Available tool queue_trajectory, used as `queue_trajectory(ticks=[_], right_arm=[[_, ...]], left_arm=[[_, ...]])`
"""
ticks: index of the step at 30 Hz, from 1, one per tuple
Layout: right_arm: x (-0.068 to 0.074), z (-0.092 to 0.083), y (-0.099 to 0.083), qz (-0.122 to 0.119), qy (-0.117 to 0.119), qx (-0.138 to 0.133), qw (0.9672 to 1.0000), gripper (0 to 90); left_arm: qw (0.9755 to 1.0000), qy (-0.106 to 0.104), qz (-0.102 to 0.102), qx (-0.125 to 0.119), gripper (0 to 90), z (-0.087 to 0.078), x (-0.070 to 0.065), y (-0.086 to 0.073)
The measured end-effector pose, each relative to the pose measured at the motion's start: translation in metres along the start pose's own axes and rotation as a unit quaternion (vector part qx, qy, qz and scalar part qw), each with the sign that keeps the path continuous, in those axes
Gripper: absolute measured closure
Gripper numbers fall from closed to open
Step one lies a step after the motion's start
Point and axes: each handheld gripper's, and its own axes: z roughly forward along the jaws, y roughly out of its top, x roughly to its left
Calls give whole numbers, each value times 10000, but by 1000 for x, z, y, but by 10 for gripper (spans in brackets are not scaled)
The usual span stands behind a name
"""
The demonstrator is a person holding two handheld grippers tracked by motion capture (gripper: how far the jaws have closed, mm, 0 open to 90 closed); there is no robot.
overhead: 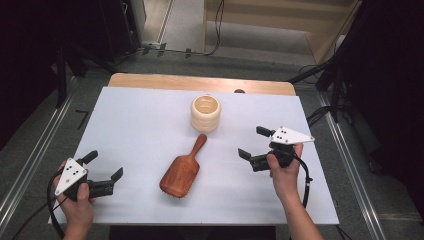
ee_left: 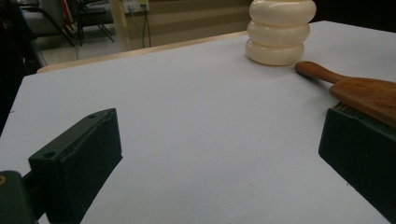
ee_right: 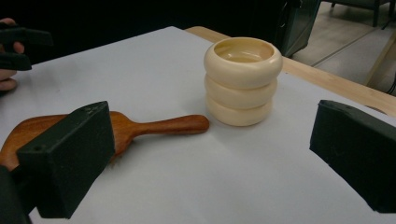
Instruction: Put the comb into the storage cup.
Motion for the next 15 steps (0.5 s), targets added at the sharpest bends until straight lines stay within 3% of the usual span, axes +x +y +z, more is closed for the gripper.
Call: queue_trajectory(ticks=[15], right_arm=[[17,48,24,-352,306,431,9980,0]], left_arm=[[10000,-8,-60,-33,0,-1,1,0]])
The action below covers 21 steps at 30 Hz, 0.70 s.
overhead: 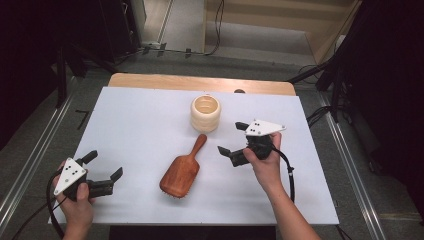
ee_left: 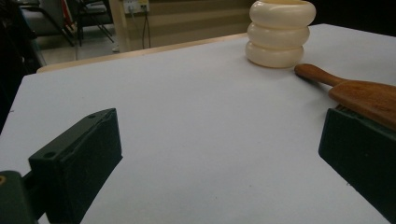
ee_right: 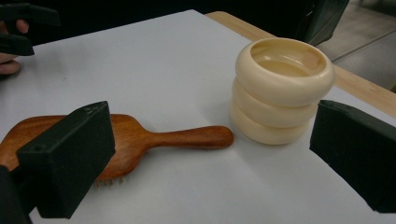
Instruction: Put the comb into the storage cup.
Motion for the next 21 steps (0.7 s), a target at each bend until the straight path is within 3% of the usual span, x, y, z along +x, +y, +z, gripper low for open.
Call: queue_trajectory(ticks=[3,4,5,11,18,21], right_arm=[[0,9,4,-17,140,114,9998,19],[0,12,6,-3,184,125,9998,142],[0,15,7,-5,198,126,9997,211],[-2,31,15,3,439,373,9983,219],[0,50,27,-174,715,621,9954,554],[2,59,30,-320,726,833,9934,668]], left_arm=[[10000,-5,-9,-6,0,0,0,0],[10000,-1,-10,-9,0,0,0,0],[10000,-1,-12,-11,0,0,1,0],[10000,-3,-13,-15,0,0,1,0],[10000,26,-49,-35,0,-1,1,0],[10000,12,-63,-50,0,-1,1,0]])
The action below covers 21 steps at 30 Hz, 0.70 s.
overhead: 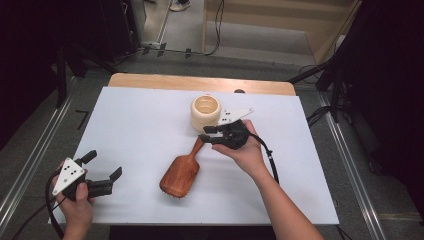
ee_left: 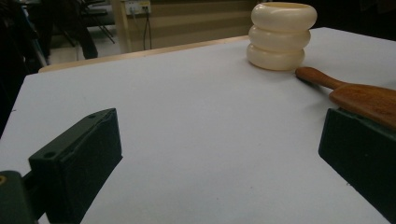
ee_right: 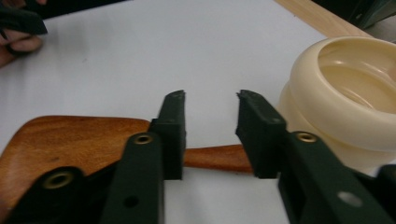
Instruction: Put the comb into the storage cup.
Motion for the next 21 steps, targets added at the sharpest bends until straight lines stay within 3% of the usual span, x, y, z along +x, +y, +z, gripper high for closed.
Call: queue_trajectory(ticks=[4,14,17,21], right_arm=[[-2,12,4,-205,-36,294,9993,872],[-8,38,15,-384,-31,802,9960,880],[-12,54,18,-406,21,1152,9925,881],[-15,67,20,-355,2,1379,9898,882]], left_arm=[[10000,-11,-8,-7,0,0,0,0],[10000,-16,-14,-4,0,0,0,0],[10000,-24,-20,-11,0,0,1,0],[10000,-40,-16,-18,0,0,1,0]])
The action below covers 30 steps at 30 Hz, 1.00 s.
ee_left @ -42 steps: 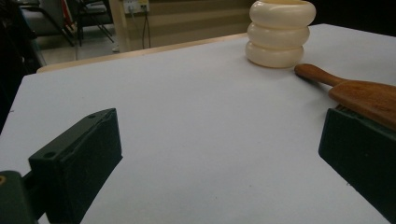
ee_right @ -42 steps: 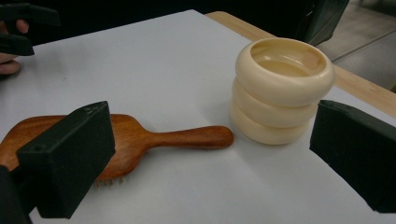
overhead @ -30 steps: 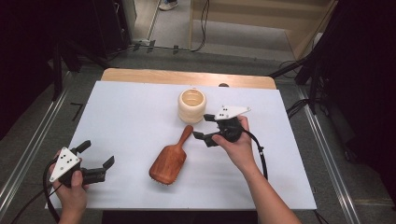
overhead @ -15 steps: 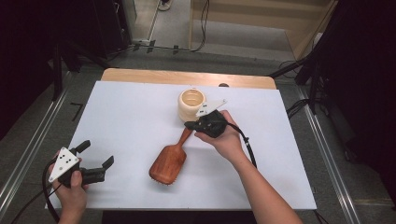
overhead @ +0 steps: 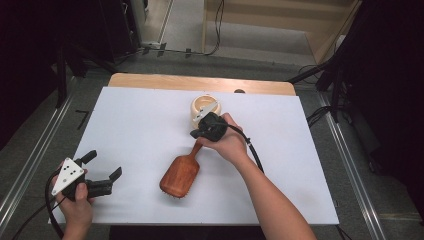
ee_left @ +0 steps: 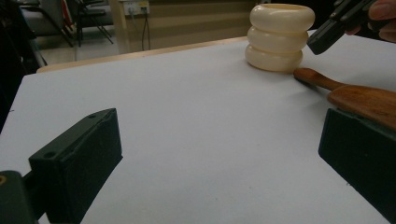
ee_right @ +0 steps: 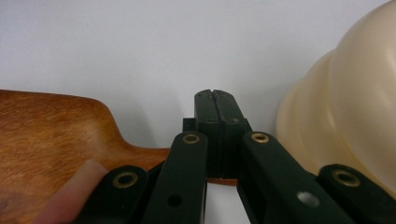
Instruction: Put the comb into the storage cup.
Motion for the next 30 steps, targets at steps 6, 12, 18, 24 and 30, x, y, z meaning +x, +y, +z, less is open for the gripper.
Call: queue_trajectory(ticks=[6,12,18,24,30], right_arm=[[0,15,4,-115,-30,265,9996,882],[-1,24,5,-129,-55,474,9988,883],[-3,30,7,-137,-123,669,9976,883],[-4,35,4,-139,-196,835,9962,883],[-5,38,1,-209,-200,883,9957,883]], left_arm=[[10000,-16,15,-1,0,0,0,0],[10000,-17,21,4,0,0,0,0],[10000,-22,30,7,0,0,0,0],[10000,-22,39,12,0,0,-1,0],[10000,-28,36,10,0,0,-1,0]])
